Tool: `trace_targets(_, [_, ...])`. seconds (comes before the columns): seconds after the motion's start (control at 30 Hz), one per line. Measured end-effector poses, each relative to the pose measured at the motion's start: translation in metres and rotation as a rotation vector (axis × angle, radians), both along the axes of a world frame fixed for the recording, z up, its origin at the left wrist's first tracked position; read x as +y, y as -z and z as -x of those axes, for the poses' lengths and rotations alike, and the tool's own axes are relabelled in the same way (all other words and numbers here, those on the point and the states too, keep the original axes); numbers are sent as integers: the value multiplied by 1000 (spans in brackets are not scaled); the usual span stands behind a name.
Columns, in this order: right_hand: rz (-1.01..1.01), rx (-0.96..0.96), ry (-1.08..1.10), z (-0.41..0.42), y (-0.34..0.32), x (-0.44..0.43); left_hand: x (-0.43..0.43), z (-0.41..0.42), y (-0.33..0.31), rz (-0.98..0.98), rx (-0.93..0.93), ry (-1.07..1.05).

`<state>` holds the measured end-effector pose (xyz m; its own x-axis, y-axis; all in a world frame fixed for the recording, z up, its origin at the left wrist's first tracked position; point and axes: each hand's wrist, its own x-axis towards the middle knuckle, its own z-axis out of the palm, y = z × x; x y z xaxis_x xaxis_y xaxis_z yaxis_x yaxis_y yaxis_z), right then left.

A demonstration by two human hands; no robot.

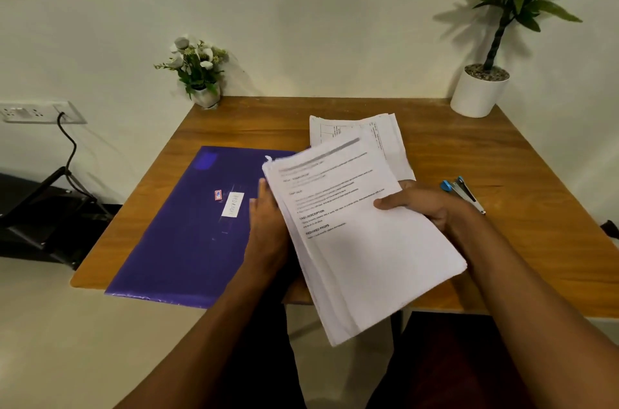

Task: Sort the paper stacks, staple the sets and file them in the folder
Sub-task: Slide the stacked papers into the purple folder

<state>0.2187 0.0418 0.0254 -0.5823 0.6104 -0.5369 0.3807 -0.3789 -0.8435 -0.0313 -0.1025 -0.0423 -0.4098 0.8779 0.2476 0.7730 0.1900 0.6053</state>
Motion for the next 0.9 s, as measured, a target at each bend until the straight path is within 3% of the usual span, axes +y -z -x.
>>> trace_targets(0.1, [-181,-161,23,0,1,-4,-6,0,-12,30,352,-195])
trace_targets(0.23, [-351,-384,-60,0,-13,-6,-11,11,-21,386,163,-319])
trace_targets(0.43, [-468,-465,-308,3,-60,-5,-12,27,-32,515,227,-242])
trace_targets(0.53, [-560,-579,-441,15,-77,-4,-11,29,-42,475,186,-195])
trace_targets(0.67, [-587,-703,-546,29,-91,-3,-9,29,-55,403,288,-150])
trace_targets(0.9, [-521,-630,-561,67,-103,-7,3,47,-73,442,336,-115])
